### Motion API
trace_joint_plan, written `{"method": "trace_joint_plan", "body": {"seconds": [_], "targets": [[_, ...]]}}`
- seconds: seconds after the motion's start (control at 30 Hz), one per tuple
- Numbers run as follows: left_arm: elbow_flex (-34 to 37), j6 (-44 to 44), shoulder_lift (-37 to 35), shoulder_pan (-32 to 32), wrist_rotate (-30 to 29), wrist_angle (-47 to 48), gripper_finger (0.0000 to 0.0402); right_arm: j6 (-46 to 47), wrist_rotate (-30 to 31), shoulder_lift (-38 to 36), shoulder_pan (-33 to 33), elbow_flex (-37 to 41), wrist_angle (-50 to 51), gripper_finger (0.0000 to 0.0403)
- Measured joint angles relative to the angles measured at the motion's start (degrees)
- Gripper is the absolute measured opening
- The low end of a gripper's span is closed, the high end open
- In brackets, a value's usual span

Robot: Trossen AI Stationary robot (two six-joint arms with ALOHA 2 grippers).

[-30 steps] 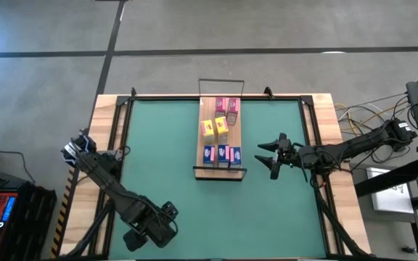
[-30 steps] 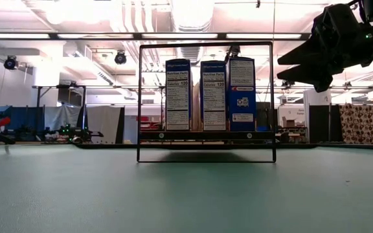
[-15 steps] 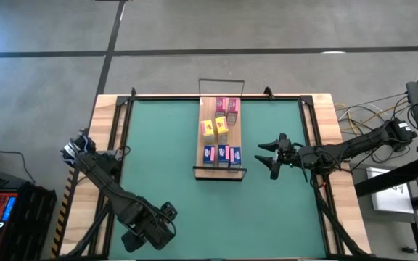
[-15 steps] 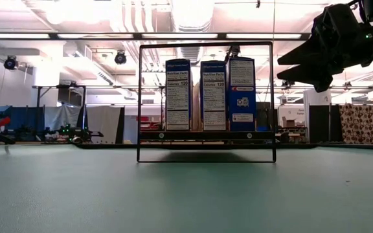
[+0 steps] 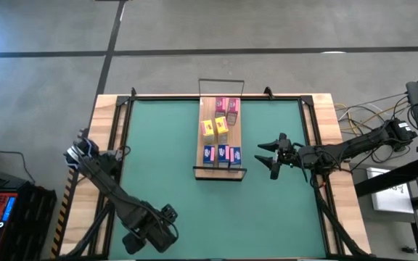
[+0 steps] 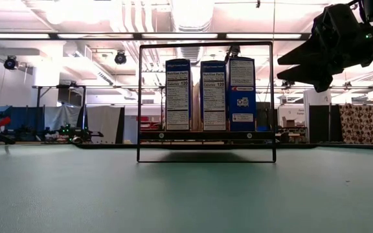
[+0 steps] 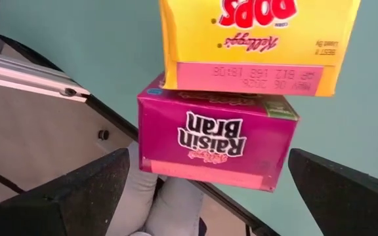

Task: Stack cereal on shelf
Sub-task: Put the pink cereal box on the shelf

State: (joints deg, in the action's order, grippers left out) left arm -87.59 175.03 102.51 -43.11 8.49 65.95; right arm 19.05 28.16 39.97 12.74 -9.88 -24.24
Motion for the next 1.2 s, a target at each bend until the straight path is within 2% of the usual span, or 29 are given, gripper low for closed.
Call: {"method": "trace_joint_plan", "body": {"seconds": [0.57,1.0,1.2], "targets": [[0.42,-0.09,2.04,-0.36,-0.57,2.11,0.0394,0.00,-0.01,0.00,0.00,0.00,0.00,0.0240],[0.46,-4.76,3.55,-0.08,-4.36,1.26,0.0287,0.00,0.00,0.00,-0.01,0.01,-0.01,0.0240],[-0.57,-13.53,3.55,0.46,-10.70,1.03,0.0274,0.00,0.00,0.00,0.00,0.00,-0.01,0.0240]]}}
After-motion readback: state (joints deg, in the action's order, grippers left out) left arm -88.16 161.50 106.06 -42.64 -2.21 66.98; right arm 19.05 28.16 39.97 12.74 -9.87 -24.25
